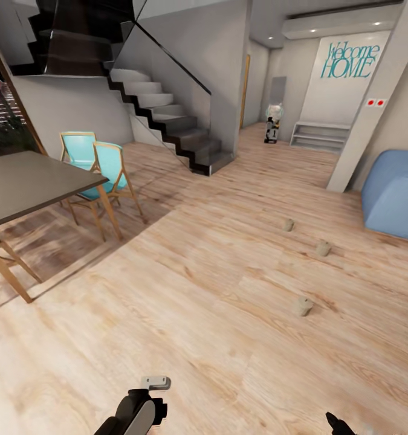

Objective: Place each of the two pumpkins and all three candles from the living room inside a cabinet in the living room (use any cabinet), then make sure every cabinet is closed, and position the cauldron so it is next to a table in the living room.

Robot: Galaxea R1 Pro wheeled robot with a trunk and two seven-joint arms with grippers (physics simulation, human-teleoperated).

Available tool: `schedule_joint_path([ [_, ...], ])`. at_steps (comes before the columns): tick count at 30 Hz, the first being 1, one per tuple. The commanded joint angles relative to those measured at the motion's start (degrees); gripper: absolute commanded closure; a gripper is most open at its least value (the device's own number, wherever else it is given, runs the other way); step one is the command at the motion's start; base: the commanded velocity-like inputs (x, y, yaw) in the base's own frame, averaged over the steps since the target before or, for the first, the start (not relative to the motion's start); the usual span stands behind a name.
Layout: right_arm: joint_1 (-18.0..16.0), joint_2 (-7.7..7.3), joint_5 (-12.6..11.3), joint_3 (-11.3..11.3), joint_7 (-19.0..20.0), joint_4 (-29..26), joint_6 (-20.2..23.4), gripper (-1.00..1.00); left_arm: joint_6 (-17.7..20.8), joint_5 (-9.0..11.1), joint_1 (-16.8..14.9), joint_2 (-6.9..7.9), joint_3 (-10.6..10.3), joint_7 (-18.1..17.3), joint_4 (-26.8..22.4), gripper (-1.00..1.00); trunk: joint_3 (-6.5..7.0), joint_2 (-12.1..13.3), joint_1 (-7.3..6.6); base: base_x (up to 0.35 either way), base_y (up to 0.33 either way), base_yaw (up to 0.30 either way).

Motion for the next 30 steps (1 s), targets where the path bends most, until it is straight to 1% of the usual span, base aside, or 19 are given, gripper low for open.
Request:
schedule_joint_path([
  [1,0.0,0.02,-0.6,-0.1,0.4,0.4,-0.3,-1.00,0.0,0.5,0.0,0.03,-0.1,0.6,0.0,-1.00,0.04,0.0,0.01,0.152,0.272,-0.175],
  [3,0.0,0.04,-0.6,-0.7,0.4,0.9,-0.7,-1.00,0.0,0.5,0.0,0.03,-0.1,0.6,0.0,-1.00,0.20,0.0,0.01,0.159,0.280,-0.175],
  [7,0.0,-0.02,-0.6,-2.7,0.4,1.1,-0.8,-1.00,0.0,0.4,0.0,0.03,-0.1,0.6,0.0,-1.00,0.53,0.0,0.01,0.172,0.285,-0.175],
  [10,0.0,-0.03,-0.6,-3.4,0.4,1.3,-0.8,-1.00,-0.1,-0.6,0.0,0.03,-0.1,0.6,0.0,-1.00,0.78,0.0,0.01,0.193,0.286,-0.178],
  [13,0.0,-0.03,-0.6,-3.6,0.4,1.4,-0.8,-1.00,-0.1,-1.3,0.0,0.03,-0.2,0.6,0.0,-1.00,1.02,0.0,0.01,0.217,0.281,-0.183],
  [24,0.0,-0.03,-0.6,-3.5,0.4,1.4,-1.8,-1.00,-0.2,-1.4,0.0,0.03,-0.2,0.6,0.3,-1.00,1.67,0.0,0.01,0.235,0.268,-0.189],
  [30,0.0,-0.01,-0.6,-3.5,0.4,1.4,-1.8,-1.00,-0.9,-1.4,0.0,0.03,-0.1,0.6,0.6,-1.00,1.71,0.0,0.01,0.255,0.257,-0.065],
])
